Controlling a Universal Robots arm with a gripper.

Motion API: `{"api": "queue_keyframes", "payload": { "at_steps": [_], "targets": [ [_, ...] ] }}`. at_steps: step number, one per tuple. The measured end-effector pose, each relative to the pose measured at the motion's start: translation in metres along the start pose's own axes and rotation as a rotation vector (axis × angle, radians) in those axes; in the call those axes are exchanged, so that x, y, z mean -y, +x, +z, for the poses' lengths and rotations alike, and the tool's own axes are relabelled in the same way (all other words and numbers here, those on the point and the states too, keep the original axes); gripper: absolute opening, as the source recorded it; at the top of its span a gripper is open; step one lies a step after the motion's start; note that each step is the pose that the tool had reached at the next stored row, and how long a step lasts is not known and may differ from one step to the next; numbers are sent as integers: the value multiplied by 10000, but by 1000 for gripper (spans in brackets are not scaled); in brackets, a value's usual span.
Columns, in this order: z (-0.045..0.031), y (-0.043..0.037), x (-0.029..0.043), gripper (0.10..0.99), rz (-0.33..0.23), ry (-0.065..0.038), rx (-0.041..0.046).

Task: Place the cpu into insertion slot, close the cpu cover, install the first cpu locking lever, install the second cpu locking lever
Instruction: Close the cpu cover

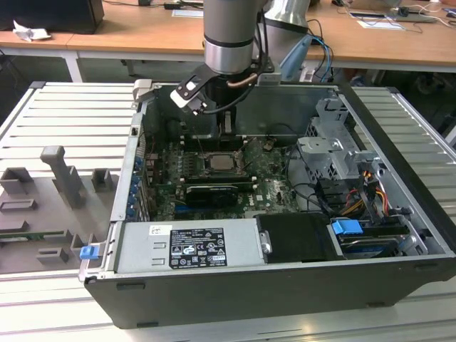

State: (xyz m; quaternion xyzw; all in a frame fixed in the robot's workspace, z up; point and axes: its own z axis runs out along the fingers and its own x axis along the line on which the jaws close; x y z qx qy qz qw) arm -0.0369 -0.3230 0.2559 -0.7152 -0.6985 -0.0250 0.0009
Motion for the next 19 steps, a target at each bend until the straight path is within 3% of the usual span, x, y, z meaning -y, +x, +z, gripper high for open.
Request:
{"api": "queue_keyframes", "payload": {
  "at_steps": [11, 19],
  "targets": [
    [-170, 6, -6, 106, 0, 0, -1],
    [-377, 14, -13, 106, 0, 0, -1]
  ]
}}
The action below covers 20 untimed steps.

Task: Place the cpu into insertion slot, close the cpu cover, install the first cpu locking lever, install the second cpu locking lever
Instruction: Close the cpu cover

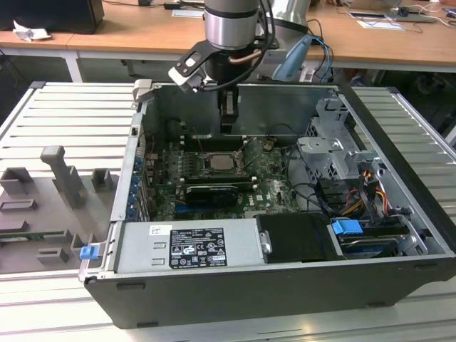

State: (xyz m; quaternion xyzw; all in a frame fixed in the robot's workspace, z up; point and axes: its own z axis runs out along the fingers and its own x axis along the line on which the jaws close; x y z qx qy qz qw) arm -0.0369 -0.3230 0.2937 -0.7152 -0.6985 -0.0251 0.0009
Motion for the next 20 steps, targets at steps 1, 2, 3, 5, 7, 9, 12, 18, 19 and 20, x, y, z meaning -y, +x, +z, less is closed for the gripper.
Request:
{"api": "queue_keyframes", "payload": {
  "at_steps": [1, 2, 3, 5, 7, 9, 12, 18, 19, 20],
  "targets": [
    [-31, 1, -1, 106, 0, 0, 1],
    [-58, 2, -2, 106, 0, 0, 0],
    [-64, 2, -2, 106, -1, -1, -1],
    [-72, 3, -12, 106, -1, 1, 0],
    [-93, 4, -29, 106, 0, 1, 1],
    [-196, 8, -33, 106, 0, 1, 1],
    [-225, 9, -43, 106, 0, -1, -3],
    [-181, 10, -181, 106, -293, 13, -11],
    [-175, 10, -183, 106, -422, 20, -13],
    [-174, 10, -184, 106, -458, 21, -16]
  ]
}}
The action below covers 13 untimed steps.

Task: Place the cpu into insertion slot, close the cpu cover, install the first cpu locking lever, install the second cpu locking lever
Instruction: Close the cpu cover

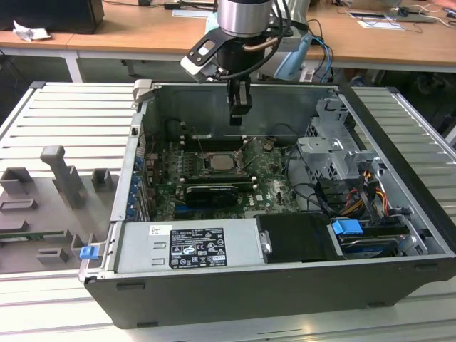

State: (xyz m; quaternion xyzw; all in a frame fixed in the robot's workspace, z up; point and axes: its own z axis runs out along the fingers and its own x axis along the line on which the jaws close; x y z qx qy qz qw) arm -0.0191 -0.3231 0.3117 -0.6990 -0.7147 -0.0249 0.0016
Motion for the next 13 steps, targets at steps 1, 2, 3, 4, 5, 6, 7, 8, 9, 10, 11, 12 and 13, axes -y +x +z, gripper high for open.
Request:
{"api": "queue_keyframes", "payload": {
  "at_steps": [1, 2, 3, 4, 5, 6, 7, 8, 9, 10, 11, 12, 13],
  "targets": [
    [1, 0, -2, 106, -30, 1, -2],
    [1, 0, -8, 106, -87, 3, -4],
    [2, 0, -11, 106, -126, 4, -9],
    [3, 0, -22, 106, -179, 6, -14],
    [4, -1, -28, 106, -200, 7, -15],
    [4, -1, -32, 106, -216, 8, -17],
    [4, -1, -35, 106, -226, 8, -18],
    [4, -1, -40, 106, -244, 8, -20],
    [5, -1, -47, 106, -274, 10, -25],
    [5, -1, -53, 106, -300, 10, -29],
    [6, -1, -60, 106, -332, 12, -35],
    [5, -1, -63, 106, -349, 12, -38],
    [6, -1, -67, 106, -364, 13, -39]
  ]
}}
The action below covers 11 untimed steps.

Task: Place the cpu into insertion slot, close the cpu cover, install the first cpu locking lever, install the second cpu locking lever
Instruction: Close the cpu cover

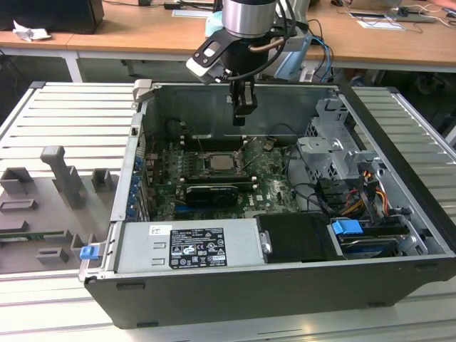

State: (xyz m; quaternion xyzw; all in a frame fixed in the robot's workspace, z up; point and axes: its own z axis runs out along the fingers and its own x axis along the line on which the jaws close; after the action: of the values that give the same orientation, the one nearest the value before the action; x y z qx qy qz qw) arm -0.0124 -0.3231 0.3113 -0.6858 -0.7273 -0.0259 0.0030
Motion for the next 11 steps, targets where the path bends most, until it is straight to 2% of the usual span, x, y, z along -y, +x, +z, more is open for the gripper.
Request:
{"api": "queue_keyframes", "payload": {
  "at_steps": [2, 9, 11],
  "targets": [
    [0, -1, -12, 106, -20, 1, -2],
    [15, -8, -141, 106, -25, 7, -3],
    [21, -10, -156, 106, -24, 16, -3]
  ]
}}
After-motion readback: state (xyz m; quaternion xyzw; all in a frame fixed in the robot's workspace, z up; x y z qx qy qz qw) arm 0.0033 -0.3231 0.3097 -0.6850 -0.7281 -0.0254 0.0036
